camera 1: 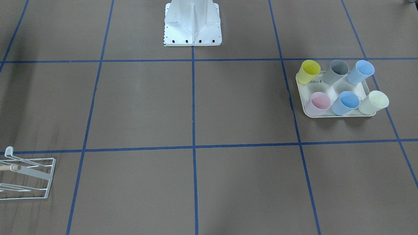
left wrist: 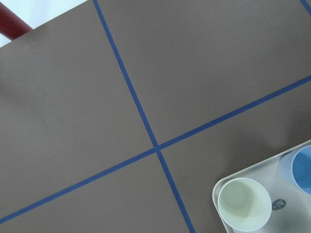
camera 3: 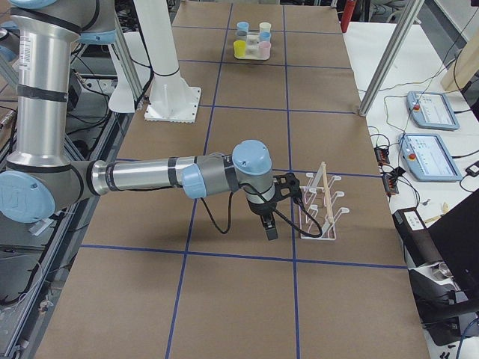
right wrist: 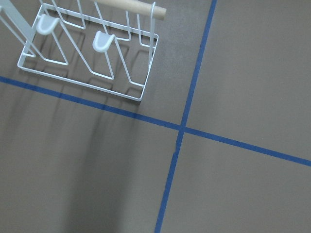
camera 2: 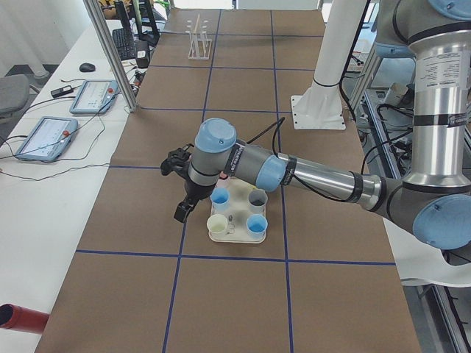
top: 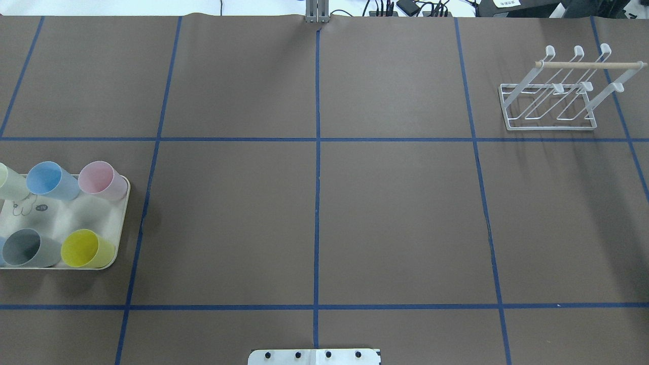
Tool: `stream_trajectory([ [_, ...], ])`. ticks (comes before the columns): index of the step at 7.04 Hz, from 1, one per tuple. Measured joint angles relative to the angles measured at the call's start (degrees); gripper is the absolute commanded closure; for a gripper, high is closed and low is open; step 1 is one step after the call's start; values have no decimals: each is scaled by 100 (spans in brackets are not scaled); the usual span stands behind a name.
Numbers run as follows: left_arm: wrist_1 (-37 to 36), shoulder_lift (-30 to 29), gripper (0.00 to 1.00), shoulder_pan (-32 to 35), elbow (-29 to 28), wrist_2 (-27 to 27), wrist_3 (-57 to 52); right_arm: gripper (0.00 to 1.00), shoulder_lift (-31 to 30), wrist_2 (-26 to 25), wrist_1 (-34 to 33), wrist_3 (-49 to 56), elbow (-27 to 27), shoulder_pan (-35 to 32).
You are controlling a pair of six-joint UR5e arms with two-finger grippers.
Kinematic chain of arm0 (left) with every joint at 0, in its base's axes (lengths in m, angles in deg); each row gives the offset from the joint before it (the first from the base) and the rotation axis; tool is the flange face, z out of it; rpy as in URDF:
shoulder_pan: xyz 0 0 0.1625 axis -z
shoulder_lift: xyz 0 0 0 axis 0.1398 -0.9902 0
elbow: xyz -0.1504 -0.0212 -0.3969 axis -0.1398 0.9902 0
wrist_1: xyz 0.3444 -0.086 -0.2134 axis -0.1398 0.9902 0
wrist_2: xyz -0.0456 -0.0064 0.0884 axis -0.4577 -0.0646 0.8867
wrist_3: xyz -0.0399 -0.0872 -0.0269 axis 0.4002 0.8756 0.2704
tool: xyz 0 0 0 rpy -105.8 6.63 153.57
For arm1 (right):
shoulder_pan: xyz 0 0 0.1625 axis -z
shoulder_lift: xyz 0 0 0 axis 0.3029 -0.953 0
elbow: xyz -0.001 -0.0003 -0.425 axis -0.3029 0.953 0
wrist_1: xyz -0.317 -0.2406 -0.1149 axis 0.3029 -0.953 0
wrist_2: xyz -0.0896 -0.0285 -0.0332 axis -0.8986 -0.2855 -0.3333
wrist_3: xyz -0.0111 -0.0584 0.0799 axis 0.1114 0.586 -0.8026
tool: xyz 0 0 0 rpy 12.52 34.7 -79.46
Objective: Transfer IKEA cup to right arm and place on rack
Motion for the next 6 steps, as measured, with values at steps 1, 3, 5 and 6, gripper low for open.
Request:
stream_trajectory([
  [1,758,-34,0,0,-224,-11,66,0,-53,114,172,-201,-36,2],
  [3,1832,-24,0,-15,-704,-55,132,2,-151,288,598,-412,-104,45],
  [5,2310,41,0,-310,-901,-65,161,1,-198,504,1270,-1279,-134,369],
  [6,2383,85,0,-439,-1028,-80,278,1,-278,619,1841,-2078,-137,707],
])
